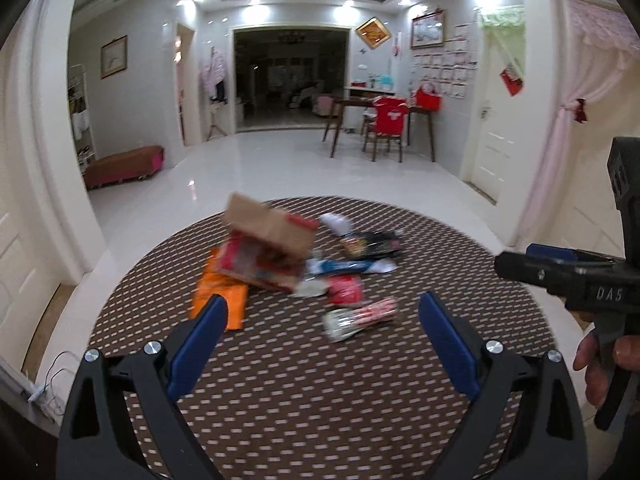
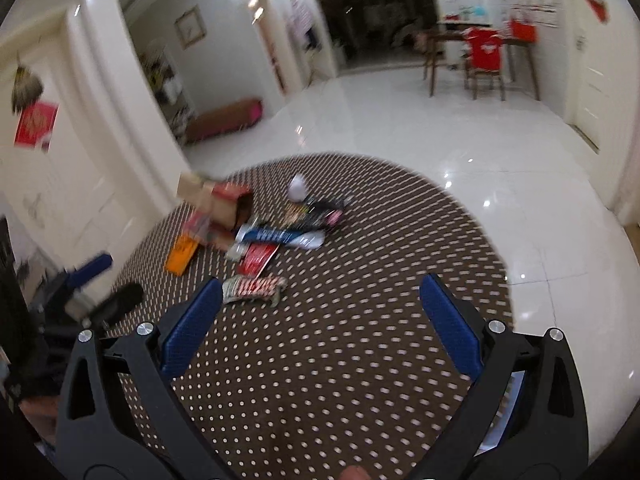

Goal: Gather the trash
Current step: 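Move both open tools back over the trash on the table, then grasp the red-white checkered wrapper with the right tool while the left tool grasps the orange tea bag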

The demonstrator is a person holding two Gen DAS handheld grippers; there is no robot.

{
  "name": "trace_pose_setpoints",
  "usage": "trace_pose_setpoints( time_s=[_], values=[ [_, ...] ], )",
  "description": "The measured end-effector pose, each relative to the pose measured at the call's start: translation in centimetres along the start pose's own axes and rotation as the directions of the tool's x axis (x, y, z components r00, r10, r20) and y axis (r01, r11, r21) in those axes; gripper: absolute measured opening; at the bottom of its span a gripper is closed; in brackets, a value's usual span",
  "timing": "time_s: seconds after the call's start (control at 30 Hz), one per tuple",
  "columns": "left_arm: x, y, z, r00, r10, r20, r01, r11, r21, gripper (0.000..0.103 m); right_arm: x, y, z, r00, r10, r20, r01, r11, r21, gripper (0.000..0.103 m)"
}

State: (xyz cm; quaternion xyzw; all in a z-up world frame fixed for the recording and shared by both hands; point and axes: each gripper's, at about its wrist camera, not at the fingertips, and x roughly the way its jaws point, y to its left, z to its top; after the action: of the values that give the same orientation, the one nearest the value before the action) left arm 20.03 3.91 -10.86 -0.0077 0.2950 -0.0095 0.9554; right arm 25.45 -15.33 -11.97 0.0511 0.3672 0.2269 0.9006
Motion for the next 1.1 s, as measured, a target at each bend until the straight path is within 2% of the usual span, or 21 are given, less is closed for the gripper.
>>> trace_pose_setpoints(
  time_s=[0.23, 0.33, 0.43, 0.47, 0.53, 0.57, 0.6, 0.7, 0.77, 0.9, 0.93, 0.97, 1.03, 1.07, 1.1],
  values=[
    [3.0, 5.8, -1.4, 0.994, 0.067, -0.086, -0.071, 0.996, -0.047, 0.094, 7.1, 3.6, -1.1, 0.986, 0.006, -0.168, -0.044, 0.973, -0.226, 0.097],
    [4.4, 7.0, -1.9, 0.988, 0.089, -0.126, -0.094, 0.995, -0.036, 0.094, 10.1, 4.3, -1.3, 0.975, -0.016, -0.221, -0.052, 0.953, -0.299, 0.097],
    [6.2, 8.0, -2.0, 0.979, 0.114, -0.167, -0.118, 0.993, -0.009, 0.094, 12.4, 5.0, -1.3, 0.966, 0.001, -0.259, -0.093, 0.935, -0.343, 0.093],
    [6.8, 8.4, -1.8, 0.976, 0.122, -0.181, -0.124, 0.992, -0.002, 0.094, 13.0, 5.4, -1.3, 0.962, 0.008, -0.273, -0.111, 0.925, -0.363, 0.085],
    [8.2, 9.1, -1.5, 0.97, 0.131, -0.206, -0.133, 0.991, 0.004, 0.094, 13.8, 6.2, -1.5, 0.957, 0.01, -0.288, -0.13, 0.906, -0.403, 0.078],
    [8.8, 9.6, -1.3, 0.967, 0.133, -0.217, -0.135, 0.991, 0.004, 0.094, 14.0, 6.8, -1.6, 0.958, 0.015, -0.286, -0.142, 0.892, -0.43, 0.07],
    [9.5, 9.9, -1.2, 0.964, 0.136, -0.228, -0.138, 0.99, 0.006, 0.094, 14.0, 7.2, -1.7, 0.958, 0.031, -0.284, -0.16, 0.882, -0.443, 0.057],
    [11.7, 10.6, -0.7, 0.951, 0.143, -0.273, -0.143, 0.99, 0.021, 0.094, 13.9, 7.8, -2.0, 0.96, 0.053, -0.276, -0.179, 0.873, -0.453, 0.037],
    [12.9, 10.8, -0.4, 0.945, 0.133, -0.3, -0.131, 0.991, 0.025, 0.094, 13.7, 8.0, -2.3, 0.96, 0.062, -0.272, -0.185, 0.871, -0.455, 0.032],
    [14.2, 11.0, 0.2, 0.944, 0.084, -0.32, -0.087, 0.996, 0.005, 0.093, 12.6, 7.6, -3.0, 0.958, 0.088, -0.273, -0.2, 0.887, -0.415, 0.02],
    [14.3, 11.0, 0.3, 0.944, 0.067, -0.322, -0.072, 0.997, -0.003, 0.085, 12.3, 7.4, -3.1, 0.958, 0.094, -0.272, -0.202, 0.893, -0.403, 0.019],
    [14.3, 11.0, 0.4, 0.947, 0.062, -0.315, -0.066, 0.998, -0.003, 0.07, 12.0, 7.1, -3.3, 0.958, 0.097, -0.268, -0.199, 0.901, -0.385, 0.018],
    [13.8, 10.9, 0.4, 0.952, 0.052, -0.3, -0.054, 0.999, 0.001, 0.054, 11.6, 6.5, -3.6, 0.96, 0.1, -0.261, -0.194, 0.911, -0.364, 0.017],
    [13.6, 11.0, 0.3, 0.954, 0.038, -0.297, -0.045, 0.999, -0.017, 0.042, 11.3, 6.2, -3.8, 0.96, 0.106, -0.26, -0.196, 0.916, -0.35, 0.017],
    [13.3, 11.1, 0.2, 0.956, 0.029, -0.292, -0.04, 0.999, -0.031, 0.035, 10.9, 6.0, -4.1, 0.96, 0.11, -0.259, -0.196, 0.92, -0.339, 0.016]
  ],
)
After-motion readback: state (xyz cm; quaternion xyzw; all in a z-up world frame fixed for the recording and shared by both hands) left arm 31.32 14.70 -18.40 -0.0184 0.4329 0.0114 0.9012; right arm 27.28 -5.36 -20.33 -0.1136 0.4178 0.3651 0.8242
